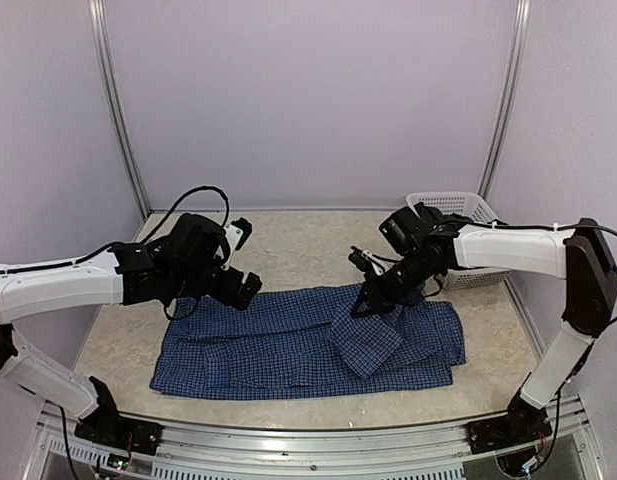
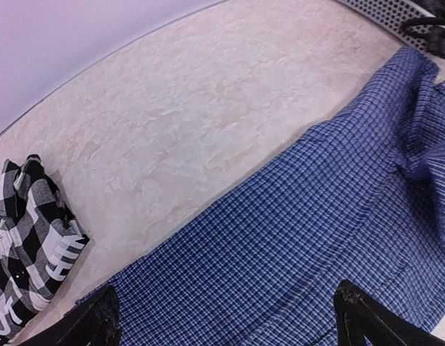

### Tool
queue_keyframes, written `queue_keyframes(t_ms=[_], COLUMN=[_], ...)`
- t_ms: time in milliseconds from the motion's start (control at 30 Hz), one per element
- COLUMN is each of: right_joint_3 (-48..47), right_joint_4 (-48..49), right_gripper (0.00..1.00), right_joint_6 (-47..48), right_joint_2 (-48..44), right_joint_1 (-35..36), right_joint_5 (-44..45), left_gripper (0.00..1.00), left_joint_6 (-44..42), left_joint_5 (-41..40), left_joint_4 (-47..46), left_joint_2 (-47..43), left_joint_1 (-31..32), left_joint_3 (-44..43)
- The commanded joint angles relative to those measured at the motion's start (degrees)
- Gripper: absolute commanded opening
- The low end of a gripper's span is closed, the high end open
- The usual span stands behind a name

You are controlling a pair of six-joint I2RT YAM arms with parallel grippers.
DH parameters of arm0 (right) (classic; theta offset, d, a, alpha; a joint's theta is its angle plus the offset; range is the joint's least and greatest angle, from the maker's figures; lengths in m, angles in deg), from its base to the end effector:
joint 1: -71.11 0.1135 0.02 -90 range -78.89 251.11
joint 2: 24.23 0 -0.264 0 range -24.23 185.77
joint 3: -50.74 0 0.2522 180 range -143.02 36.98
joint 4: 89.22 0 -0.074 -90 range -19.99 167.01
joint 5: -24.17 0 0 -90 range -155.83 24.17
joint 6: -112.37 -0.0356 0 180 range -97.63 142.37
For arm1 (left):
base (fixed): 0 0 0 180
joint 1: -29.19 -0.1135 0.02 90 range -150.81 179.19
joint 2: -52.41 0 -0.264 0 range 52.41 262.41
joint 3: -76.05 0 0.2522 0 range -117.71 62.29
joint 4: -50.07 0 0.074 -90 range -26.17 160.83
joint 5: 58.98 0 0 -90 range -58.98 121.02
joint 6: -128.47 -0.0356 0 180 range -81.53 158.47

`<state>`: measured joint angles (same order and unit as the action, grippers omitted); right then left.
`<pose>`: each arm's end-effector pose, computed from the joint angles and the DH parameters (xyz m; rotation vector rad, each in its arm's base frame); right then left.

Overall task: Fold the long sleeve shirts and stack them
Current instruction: Smooth out the rectangle-folded shirt at the center of the board.

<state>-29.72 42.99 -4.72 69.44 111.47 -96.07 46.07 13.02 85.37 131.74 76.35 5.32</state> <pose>0.2423 0.2294 0.2277 -0.5230 2.7859 1.0415 0.2108 -0.2112 0.2604 0.6294 2.2061 -0.1260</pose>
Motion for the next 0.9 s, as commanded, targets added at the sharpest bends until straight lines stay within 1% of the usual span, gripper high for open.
queue_keyframes(t_ms=[0,67,133,167,233,300,367,467,533,633,667,767,867], right_joint_3=[-5.9,-8.6,-11.0,-11.9,-13.1,-13.3,-13.0,-9.5,-7.1,-5.8,-4.9,-1.6,-0.5], right_joint_4=[4.8,4.7,4.8,5.7,8.1,11.9,15.4,23.9,28.4,29.3,31.2,40.0,44.3], right_gripper=[0.03,0.07,0.17,0.21,0.27,0.36,0.40,0.47,0.50,0.50,0.50,0.50,0.50], right_joint_6=[0.9,1.1,0.6,-0.2,-2.3,-4.9,-7.1,-12.8,-16.1,-16.8,-17.9,-24.4,-27.8], right_joint_2=[8.7,12.6,15.7,17.0,19.2,20.9,21.9,20.7,19.6,19.6,19.6,19.7,20.3], right_joint_1=[-3.0,-4.0,-4.9,-5.2,-5.7,-6.3,-7.1,-8.8,-9.9,-10.3,-10.3,-10.5,-10.6], right_joint_5=[-11.4,-15.4,-18.6,-20.7,-24.3,-27.4,-29.0,-31.8,-33.1,-34.1,-34.9,-37.3,-37.7], left_gripper=[0.98,0.99,0.99,0.99,0.99,0.99,0.99,0.99,0.97,0.94,0.94,0.93,0.93], left_joint_6=[-4.2,-8.1,-12.0,-13.4,-15.2,-16.2,-16.6,-15.6,-12.3,-6.6,-5.3,-3.5,-3.2], left_joint_5=[1.3,-1.7,-3.7,-4.3,-5.2,-5.5,-4.8,-3.4,-0.8,4.0,5.2,5.9,5.7], left_joint_4=[-12.5,-14.2,-15.5,-15.8,-15.5,-15.9,-16.6,-17.4,-17.6,-19.8,-20.9,-25.4,-25.2], left_joint_2=[-6.2,-6.1,-3.6,-2.5,0.7,4.2,7.1,9.3,10.9,12.6,12.7,13.7,16.8], left_joint_1=[7.2,11.3,14.7,15.9,17.3,18.0,18.0,18.0,17.6,17.4,17.5,19.3,21.1], left_joint_3=[5.2,5.9,5.7,5.3,3.4,1.8,0.5,-1.0,-2.4,-2.6,-2.3,-1.5,-3.6])
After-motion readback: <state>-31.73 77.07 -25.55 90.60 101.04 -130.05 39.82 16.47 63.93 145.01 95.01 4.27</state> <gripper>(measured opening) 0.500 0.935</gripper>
